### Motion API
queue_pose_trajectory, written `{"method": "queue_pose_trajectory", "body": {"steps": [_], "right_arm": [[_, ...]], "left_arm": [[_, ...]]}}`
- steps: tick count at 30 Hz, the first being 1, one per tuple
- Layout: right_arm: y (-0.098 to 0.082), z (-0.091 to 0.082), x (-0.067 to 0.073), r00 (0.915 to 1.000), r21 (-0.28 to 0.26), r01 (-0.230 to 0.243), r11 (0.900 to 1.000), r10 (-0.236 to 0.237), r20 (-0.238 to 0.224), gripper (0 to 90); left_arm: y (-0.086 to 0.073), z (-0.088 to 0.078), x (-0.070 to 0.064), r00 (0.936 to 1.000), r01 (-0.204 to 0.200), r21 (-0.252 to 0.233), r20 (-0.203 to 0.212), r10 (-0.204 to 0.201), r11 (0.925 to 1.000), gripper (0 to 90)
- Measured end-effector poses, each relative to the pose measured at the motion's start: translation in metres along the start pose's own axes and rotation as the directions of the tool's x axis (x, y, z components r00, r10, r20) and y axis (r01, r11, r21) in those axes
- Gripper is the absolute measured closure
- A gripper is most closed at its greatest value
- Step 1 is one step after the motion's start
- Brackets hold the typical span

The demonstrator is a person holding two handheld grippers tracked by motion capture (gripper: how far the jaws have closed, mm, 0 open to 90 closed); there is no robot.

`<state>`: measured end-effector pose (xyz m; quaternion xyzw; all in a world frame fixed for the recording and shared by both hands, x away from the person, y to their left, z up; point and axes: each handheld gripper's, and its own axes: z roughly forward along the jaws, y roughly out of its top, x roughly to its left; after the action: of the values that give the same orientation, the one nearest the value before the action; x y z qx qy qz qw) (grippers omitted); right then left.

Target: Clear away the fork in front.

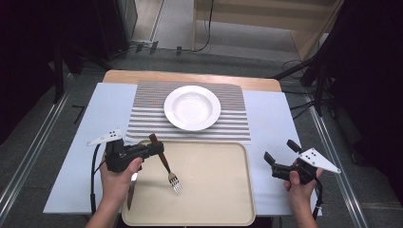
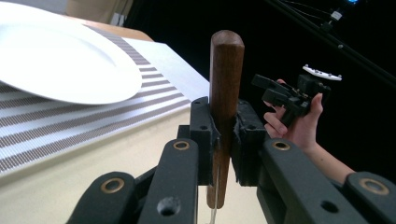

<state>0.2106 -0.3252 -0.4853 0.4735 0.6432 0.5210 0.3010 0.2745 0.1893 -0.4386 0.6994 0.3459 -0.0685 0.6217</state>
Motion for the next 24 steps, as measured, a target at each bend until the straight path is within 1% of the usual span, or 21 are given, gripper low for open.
{"method": "queue_pose_trajectory", "body": {"steps": [2, 6, 7, 9, 10, 11, 12, 14, 17, 19, 24], "right_arm": [[-0.003, -0.005, -0.003, 0.9999, 0.004, 0.0, 1.0, 0.0, 0.01, 0.0], [-0.008, -0.012, -0.008, 0.9997, 0.011, -0.009, 1.0, 0.008, 0.023, 0.0], [-0.01, -0.014, -0.01, 0.9996, 0.013, -0.016, 1.0, 0.016, 0.026, 0.0], [-0.012, -0.016, -0.012, 0.9992, 0.011, -0.024, 1.0, 0.023, 0.033, 0.0], [-0.012, -0.017, -0.013, 0.9989, 0.005, -0.028, 1.0, 0.028, 0.037, 0.0], [-0.013, -0.017, -0.013, 0.9989, 0.002, -0.027, 1.0, 0.027, 0.039, 0.0], [-0.013, -0.017, -0.014, 0.9988, 0.001, -0.026, 1.0, 0.026, 0.042, 0.0], [-0.014, -0.015, -0.015, 0.9986, 0.004, -0.029, 1.0, 0.029, 0.044, 0.0], [-0.017, -0.013, -0.017, 0.9981, 0.013, -0.037, 0.999, 0.037, 0.05, 0.0], [-0.018, -0.012, -0.018, 0.9978, 0.015, -0.038, 0.999, 0.037, 0.055, 0.0], [-0.02, -0.012, -0.02, 0.9972, 0.013, -0.024, 1.0, 0.023, 0.071, 0.0]], "left_arm": [[-0.001, -0.001, 0.001, 1.0, 0.002, 0.011, 0.002, -0.002, 0.9999, 80.0], [-0.003, -0.004, 0.005, 0.9994, 0.03, 0.009, 0.017, -0.03, 0.9995, 80.0], [-0.004, -0.005, 0.006, 0.9993, 0.036, 0.008, 0.014, -0.036, 0.9993, 80.0], [-0.005, -0.006, 0.009, 0.9978, 0.057, 0.02, 0.033, -0.057, 0.9982, 80.0], [-0.005, -0.007, 0.01, 0.9979, 0.057, 0.021, 0.031, -0.058, 0.9982, 80.0], [-0.006, -0.007, 0.011, 0.9976, 0.062, 0.023, 0.031, -0.063, 0.9978, 80.0], [-0.006, -0.007, 0.013, 0.9962, 0.076, 0.025, 0.041, -0.077, 0.9968, 80.0], [-0.006, -0.007, 0.017, 0.9943, 0.093, 0.019, 0.051, -0.094, 0.9955, 80.0], [-0.008, -0.006, 0.021, 0.9936, 0.101, 0.031, 0.048, -0.102, 0.9944, 80.0], [-0.009, -0.005, 0.024, 0.9912, 0.117, 0.038, 0.057, -0.119, 0.9924, 80.0], [-0.012, 0.002, 0.031, 0.9903, 0.129, 0.059, 0.046, -0.131, 0.99, 80.0]]}}
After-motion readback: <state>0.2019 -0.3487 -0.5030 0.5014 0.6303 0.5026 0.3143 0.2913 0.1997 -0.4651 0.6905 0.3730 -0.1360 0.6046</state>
